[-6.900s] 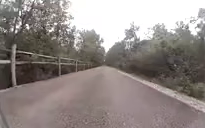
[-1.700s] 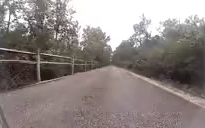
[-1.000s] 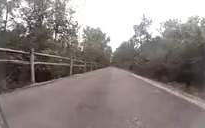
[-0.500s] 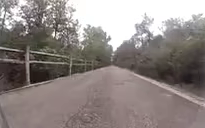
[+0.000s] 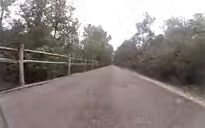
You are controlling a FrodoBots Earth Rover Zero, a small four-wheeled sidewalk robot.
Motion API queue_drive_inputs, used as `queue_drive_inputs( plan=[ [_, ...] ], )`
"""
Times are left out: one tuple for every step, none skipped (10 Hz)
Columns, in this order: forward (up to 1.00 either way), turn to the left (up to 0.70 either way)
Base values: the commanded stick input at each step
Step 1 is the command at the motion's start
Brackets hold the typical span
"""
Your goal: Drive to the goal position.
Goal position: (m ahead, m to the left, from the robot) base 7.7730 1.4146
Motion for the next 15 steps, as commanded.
queue_drive_inputs(
  plan=[
    [0.7, 0.0],
    [0.7, 0.0],
    [0.7, 0.0],
    [0.7, 0.0],
    [0.7, 0.0],
    [0.7, 0.0],
    [0.7, 0.0],
    [0.7, 0.0],
    [0.7, 0.0],
    [0.7, 0.0],
    [0.7, 0.0],
    [0.7, 0.0],
    [0.7, 0.0],
    [0.7, 0.0],
    [0.7, -0.24]
  ],
)
